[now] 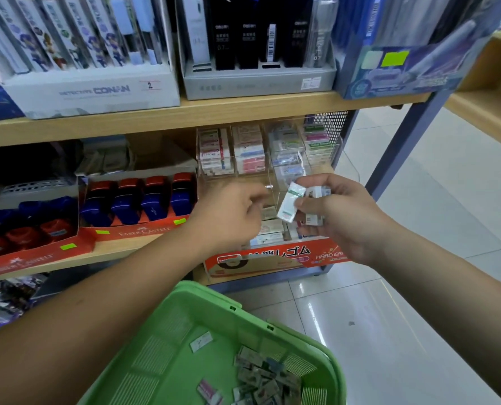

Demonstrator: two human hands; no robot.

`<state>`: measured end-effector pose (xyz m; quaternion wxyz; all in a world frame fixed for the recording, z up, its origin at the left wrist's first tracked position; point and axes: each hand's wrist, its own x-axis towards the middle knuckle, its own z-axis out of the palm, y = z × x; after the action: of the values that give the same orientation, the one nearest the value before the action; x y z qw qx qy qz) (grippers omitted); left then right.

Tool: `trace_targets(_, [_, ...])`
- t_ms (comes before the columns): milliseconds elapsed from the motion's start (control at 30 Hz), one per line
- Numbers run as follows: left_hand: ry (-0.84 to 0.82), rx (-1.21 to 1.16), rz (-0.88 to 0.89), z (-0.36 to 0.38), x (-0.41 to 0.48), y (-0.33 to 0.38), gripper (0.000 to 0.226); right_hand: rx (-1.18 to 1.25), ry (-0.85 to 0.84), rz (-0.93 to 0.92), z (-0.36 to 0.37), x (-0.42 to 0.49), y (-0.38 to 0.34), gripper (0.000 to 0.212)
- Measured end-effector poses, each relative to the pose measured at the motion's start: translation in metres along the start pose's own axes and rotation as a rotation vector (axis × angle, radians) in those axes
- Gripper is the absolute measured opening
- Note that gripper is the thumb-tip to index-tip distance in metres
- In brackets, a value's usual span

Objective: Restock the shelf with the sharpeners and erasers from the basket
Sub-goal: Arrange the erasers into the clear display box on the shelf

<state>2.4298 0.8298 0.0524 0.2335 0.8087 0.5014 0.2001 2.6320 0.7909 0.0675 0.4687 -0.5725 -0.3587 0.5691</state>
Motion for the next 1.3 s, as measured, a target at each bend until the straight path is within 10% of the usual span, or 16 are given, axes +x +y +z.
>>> trace_targets(467, [-0.083, -0.890, -0.235, -0.012, -0.005, 0.011, 0.026, -0.029, -0.004, -0.026, 0.009, 0.000, 0.000, 0.020])
trace_targets(1067, [0.050, -0.612, -0.240, -0.032, -0.002, -0.004, 0.028, -0.002, -0.105, 0.024, 0.006, 0.000, -0.007, 0.028])
trace_targets(1300, [0.039, -0.488, -0.158, -0.015, 0.003, 0.024, 0.019, -0.076, 0.159, -0.077, -0.033, -0.012, -0.020, 0.024])
